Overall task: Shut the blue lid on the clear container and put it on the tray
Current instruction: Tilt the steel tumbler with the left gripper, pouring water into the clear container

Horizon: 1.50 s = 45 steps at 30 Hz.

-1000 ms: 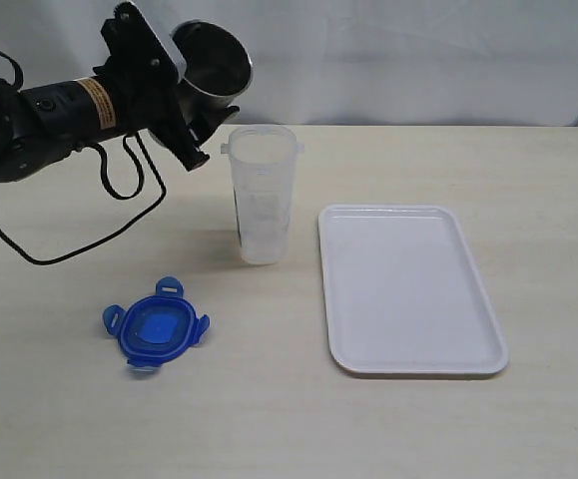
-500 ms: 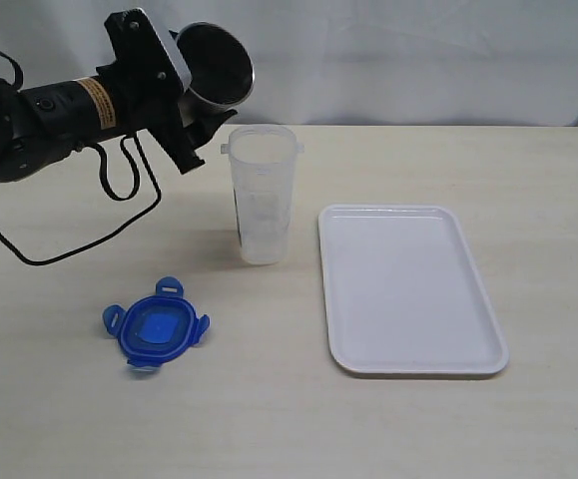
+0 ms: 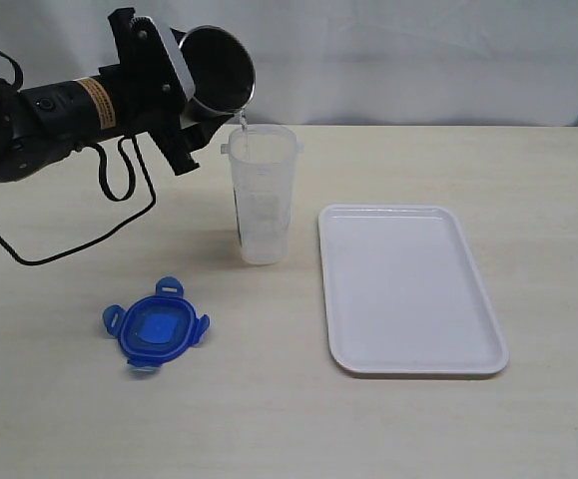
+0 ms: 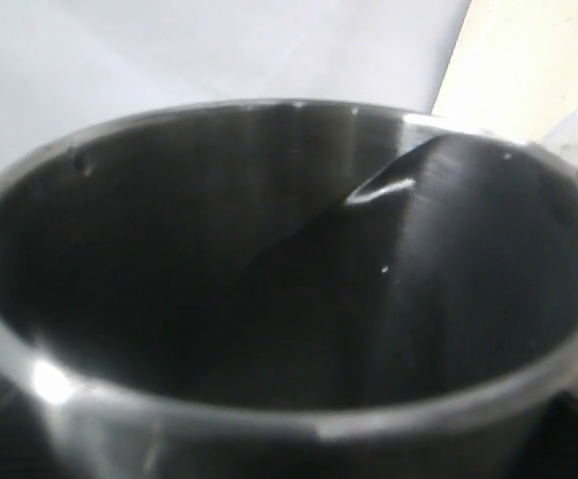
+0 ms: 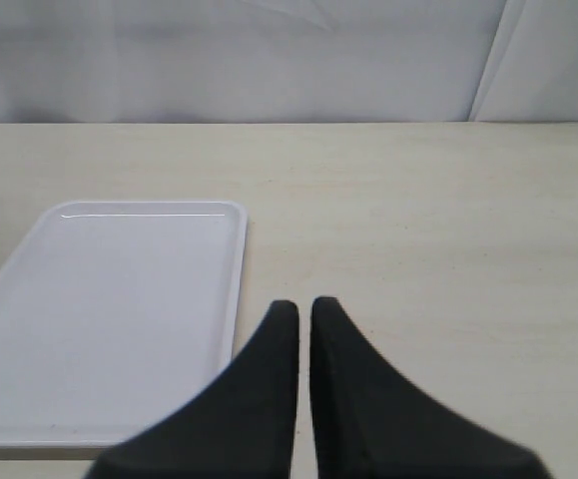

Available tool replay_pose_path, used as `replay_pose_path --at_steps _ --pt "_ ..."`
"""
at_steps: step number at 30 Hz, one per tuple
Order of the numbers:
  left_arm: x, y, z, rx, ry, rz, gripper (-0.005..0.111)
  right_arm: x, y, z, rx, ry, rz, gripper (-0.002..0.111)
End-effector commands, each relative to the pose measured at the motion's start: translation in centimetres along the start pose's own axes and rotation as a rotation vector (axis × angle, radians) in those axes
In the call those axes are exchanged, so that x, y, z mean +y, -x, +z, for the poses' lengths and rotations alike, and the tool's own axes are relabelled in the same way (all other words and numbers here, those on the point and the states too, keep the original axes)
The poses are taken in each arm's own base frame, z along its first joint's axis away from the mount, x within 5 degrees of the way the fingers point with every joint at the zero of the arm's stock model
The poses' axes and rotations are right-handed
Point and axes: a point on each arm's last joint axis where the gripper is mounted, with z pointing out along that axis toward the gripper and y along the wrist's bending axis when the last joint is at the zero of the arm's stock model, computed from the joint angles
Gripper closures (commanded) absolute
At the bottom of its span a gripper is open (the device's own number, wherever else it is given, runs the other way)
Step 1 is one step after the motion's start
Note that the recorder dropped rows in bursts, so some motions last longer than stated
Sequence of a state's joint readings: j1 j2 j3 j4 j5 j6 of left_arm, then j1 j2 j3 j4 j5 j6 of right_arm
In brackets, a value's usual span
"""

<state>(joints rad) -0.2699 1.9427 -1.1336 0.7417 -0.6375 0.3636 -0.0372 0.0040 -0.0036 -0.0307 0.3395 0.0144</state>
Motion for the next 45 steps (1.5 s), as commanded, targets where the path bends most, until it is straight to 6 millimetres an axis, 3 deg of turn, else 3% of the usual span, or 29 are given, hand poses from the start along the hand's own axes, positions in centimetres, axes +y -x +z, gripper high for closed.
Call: replay_pose_path --at_steps 1,45 --pt "1.19 1.43 -0.05 -0.083 0.061 0.027 0.107 -0.03 -0.03 0.01 -0.008 -0.006 0.001 0.104" --pt "1.10 1.18 -0.03 -0.053 0.052 0.117 0.107 -0.03 -0.03 0.01 -0.008 -0.006 0.001 0.104"
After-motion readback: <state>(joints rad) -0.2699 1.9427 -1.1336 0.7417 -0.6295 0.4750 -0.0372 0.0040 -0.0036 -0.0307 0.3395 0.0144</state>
